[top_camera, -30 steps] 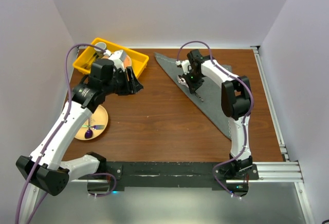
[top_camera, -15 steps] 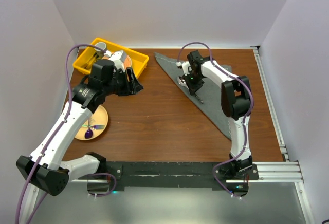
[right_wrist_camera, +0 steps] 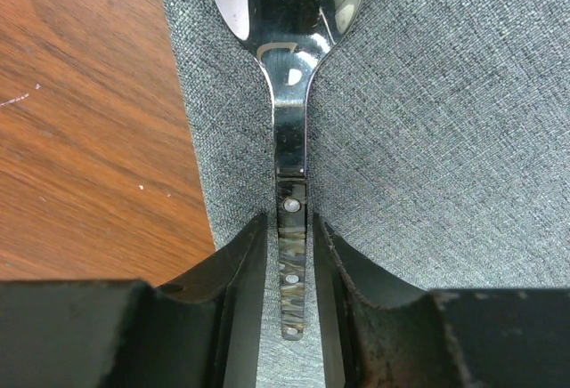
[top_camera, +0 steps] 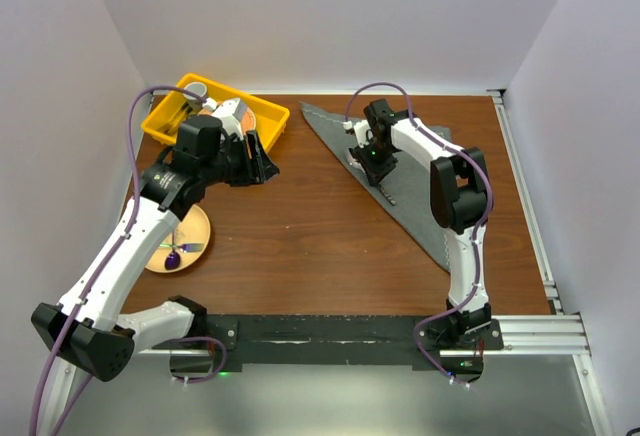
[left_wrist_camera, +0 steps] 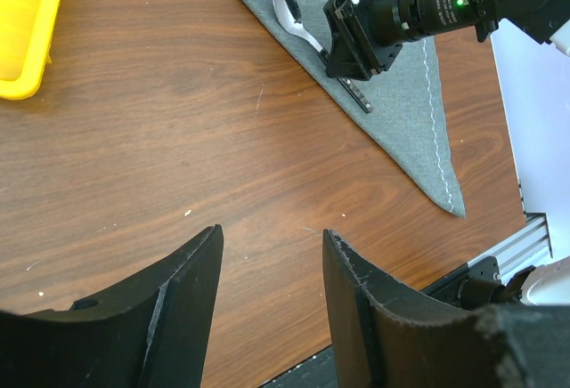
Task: Fold the napkin, place the utensils inside, and roll it up
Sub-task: Place the utensil onto the napkin
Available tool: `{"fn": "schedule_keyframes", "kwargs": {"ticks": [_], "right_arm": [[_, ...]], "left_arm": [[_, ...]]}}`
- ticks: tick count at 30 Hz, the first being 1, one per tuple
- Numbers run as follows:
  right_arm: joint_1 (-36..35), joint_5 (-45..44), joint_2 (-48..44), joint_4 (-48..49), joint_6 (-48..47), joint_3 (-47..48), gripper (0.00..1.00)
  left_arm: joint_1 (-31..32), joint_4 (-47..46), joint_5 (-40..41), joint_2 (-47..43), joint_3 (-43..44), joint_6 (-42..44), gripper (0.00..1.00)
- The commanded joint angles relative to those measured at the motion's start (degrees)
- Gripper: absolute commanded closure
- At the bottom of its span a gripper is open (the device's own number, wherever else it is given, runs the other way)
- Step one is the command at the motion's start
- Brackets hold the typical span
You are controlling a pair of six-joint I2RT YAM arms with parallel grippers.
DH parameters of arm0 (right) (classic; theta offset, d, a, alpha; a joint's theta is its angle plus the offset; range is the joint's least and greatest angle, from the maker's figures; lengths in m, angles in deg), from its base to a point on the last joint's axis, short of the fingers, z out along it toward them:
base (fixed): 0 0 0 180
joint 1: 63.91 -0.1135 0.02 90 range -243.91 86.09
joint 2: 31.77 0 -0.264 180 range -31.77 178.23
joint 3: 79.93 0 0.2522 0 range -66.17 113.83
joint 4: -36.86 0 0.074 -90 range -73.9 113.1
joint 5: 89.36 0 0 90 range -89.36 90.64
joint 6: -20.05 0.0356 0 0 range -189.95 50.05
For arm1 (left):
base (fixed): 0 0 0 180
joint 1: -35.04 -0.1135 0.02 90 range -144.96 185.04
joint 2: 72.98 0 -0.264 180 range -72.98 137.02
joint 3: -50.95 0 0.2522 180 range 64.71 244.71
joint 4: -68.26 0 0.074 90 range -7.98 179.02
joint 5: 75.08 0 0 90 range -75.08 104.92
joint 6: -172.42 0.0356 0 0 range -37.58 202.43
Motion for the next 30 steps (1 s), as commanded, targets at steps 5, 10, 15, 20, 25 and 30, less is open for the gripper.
{"fn": "schedule_keyframes", "kwargs": {"ticks": [5, 10, 15, 20, 25, 30], "right_arm": [[0.2, -3.2, -1.8, -5.1, 4.3, 7.2, 0.59], [0.1, -5.3, -5.6, -8.7, 10.4, 12.8, 0.49], [0.1, -5.6, -12.0, -13.8, 19.1, 15.0, 0.46], [-0.1, -0.5, -19.4, -19.0, 29.4, 7.4, 0.44], [-1.0, 4.2, -31.6, -16.6, 30.9, -5.2, 0.39], [-0.9, 8.4, -41.1, -14.6, 32.4, -10.4, 0.38]], "left_arm": [[0.1, -2.5, -1.3, -1.3, -0.5, 0.9, 0.46], [0.1, -3.2, -3.2, -2.1, -1.6, -0.4, 0.43], [0.1, -3.1, -4.9, -1.6, -2.6, -1.4, 0.41], [0.0, -5.2, -2.9, 4.4, 0.3, -0.7, 0.42], [-0.2, -14.0, 0.4, 15.6, 3.5, -7.2, 0.44], [-0.1, -32.8, 7.7, 23.1, 0.7, -13.4, 0.47]]}}
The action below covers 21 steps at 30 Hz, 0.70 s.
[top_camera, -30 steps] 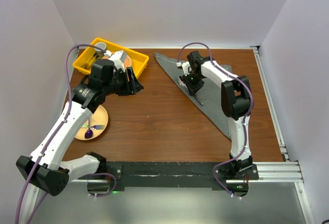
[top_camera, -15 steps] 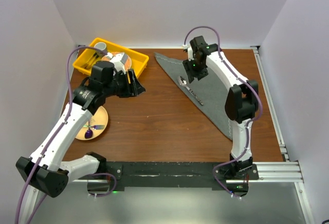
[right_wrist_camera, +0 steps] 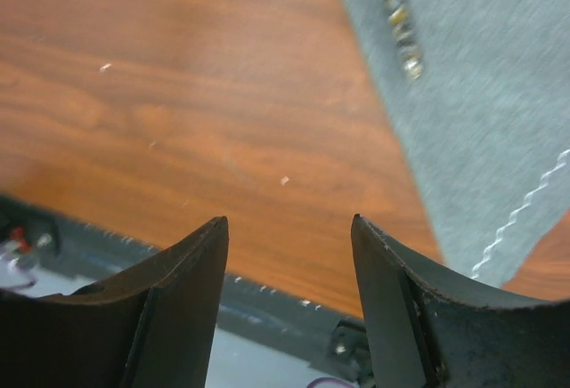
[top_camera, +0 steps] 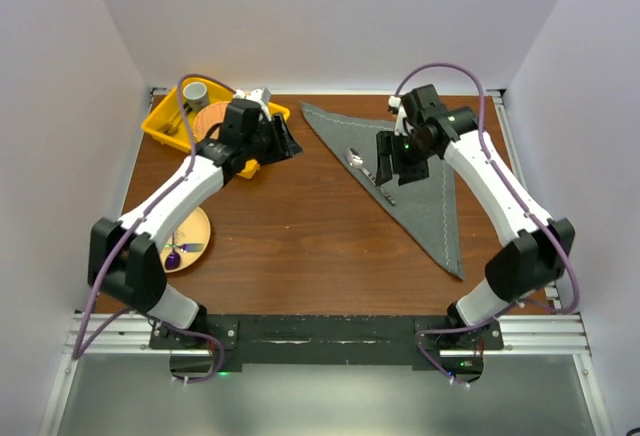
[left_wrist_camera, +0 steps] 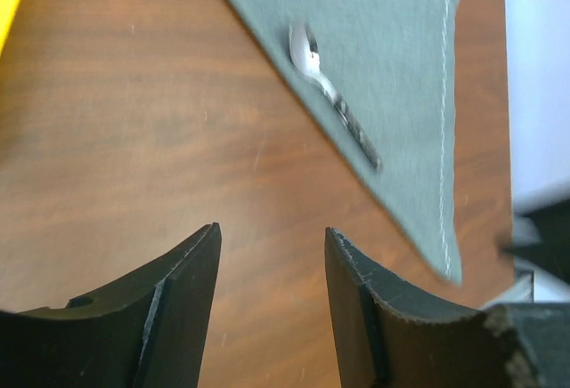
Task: Fold the napkin, place the utensils inside, and roll it up
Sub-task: Place the utensil onto the napkin, then fold the napkin
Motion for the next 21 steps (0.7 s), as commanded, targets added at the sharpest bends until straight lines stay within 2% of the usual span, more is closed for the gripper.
{"fn": "schedule_keyframes", "kwargs": {"ticks": [1, 4, 11, 18, 21], "right_arm": [[-0.1, 6.0, -8.4, 1.3, 3.2, -4.5, 0.38], [-0.1, 7.2, -13.4, 3.9, 3.2, -9.4, 0.37], [-0.1, 8.3, -15.7, 2.0, 1.1, -11.8, 0.36], [-0.1, 5.6, -12.0, -0.7, -0.3, -5.5, 0.35], [-0.2, 3.8, -10.8, -1.2, -0.5, -2.6, 0.35]], "left_arm": [[0.0, -19.6, 8.1, 7.1, -0.5, -6.4, 0.48], [0.6, -27.6, 13.2, 14.4, 1.7, -4.1, 0.55], [2.4, -40.7, 20.9, 27.6, 6.1, -2.9, 0.55], [2.5, -46.5, 25.5, 40.8, 12.8, -4.8, 0.53], [2.2, -46.3, 26.2, 44.7, 16.5, -5.7, 0.53]]}}
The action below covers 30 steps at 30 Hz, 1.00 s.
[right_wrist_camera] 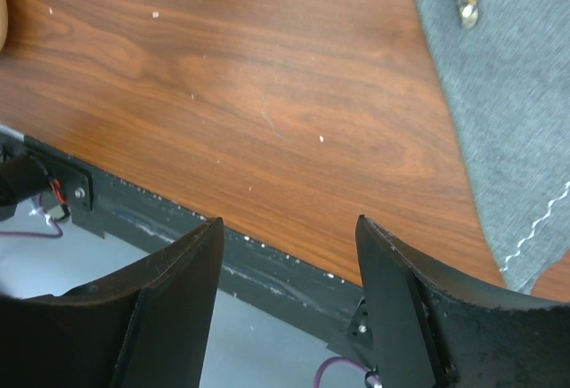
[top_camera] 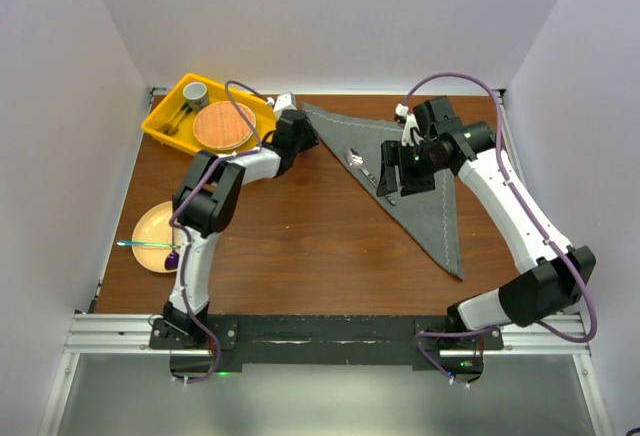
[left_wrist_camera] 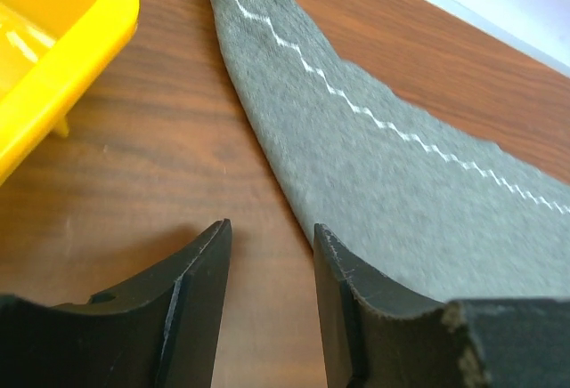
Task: Fold the napkin, place the utensils inside, and roll it up
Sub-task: Fold the napkin
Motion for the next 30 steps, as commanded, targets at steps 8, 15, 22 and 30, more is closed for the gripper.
{"fn": "schedule_keyframes", "kwargs": {"ticks": [8, 15, 22, 30], "right_arm": [[-0.1, -2.5, 2.1, 0.2, 0.4, 7.8, 0.34], [0.0, -3.2, 2.6, 0.7, 1.7, 7.5, 0.34], [0.0, -3.0, 3.5, 0.9, 2.9, 7.8, 0.34], [0.0, -2.7, 4.1, 0.4, 3.5, 7.8, 0.34]], "left_arm": [[-1.5, -8.0, 5.4, 9.7, 9.7, -4.6, 0.55], [-3.4, -9.0, 5.6, 14.7, 13.5, -7.1, 0.56], [-5.0, -9.1, 2.9, 19.7, 20.4, -9.2, 0.60], [-5.2, -9.9, 4.5, 18.4, 20.5, -5.6, 0.82]]}}
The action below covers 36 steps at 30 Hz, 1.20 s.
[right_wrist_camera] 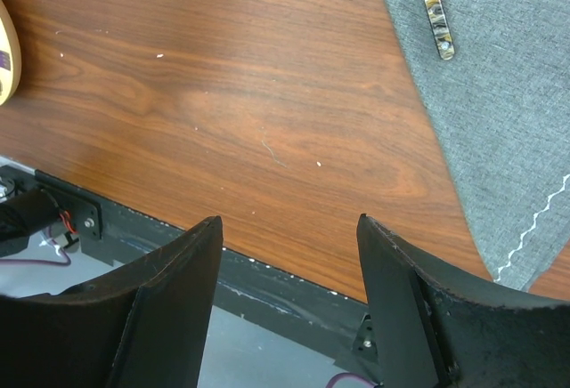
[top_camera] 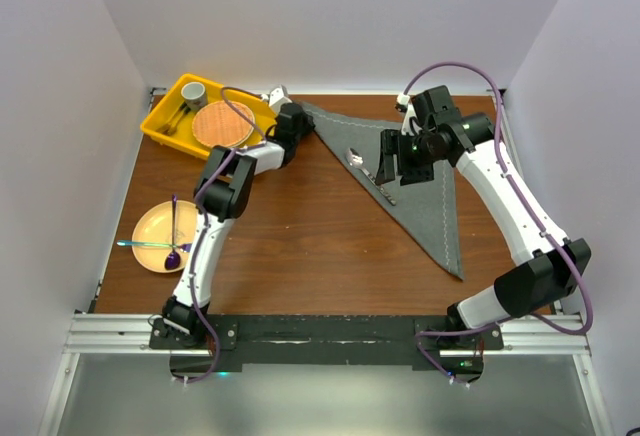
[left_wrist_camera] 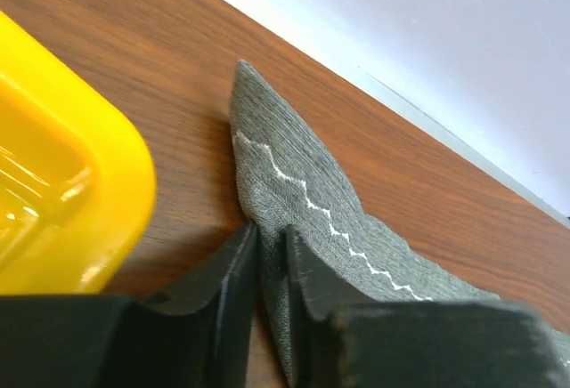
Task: Fold the napkin, place the utensils inside, and roll it up
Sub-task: Fold the napkin
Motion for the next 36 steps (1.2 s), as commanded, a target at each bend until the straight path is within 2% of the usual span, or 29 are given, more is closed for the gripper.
{"fn": "schedule_keyframes", "kwargs": {"ticks": [1, 6, 16, 36], "right_arm": [[0.0, 0.3, 0.7, 0.4, 1.2, 2.1, 0.34], [0.0, 1.2, 0.1, 0.8, 1.4, 1.8, 0.34], [-0.1, 3.4, -3.7, 2.2, 2.5, -2.8, 0.33], [0.1, 1.4, -11.7, 0.4, 3.8, -3.8, 0.32]], "left_arm": [[-1.6, -2.0, 2.8, -1.7, 0.6, 2.7, 0.83], [-1.5, -3.2, 0.8, -5.3, -1.4, 4.1, 0.90], [1.1, -3.7, -1.6, -11.5, -3.1, 8.8, 0.92], [15.0, -3.5, -10.6, -18.1, -12.0, 13.1, 0.92]]}}
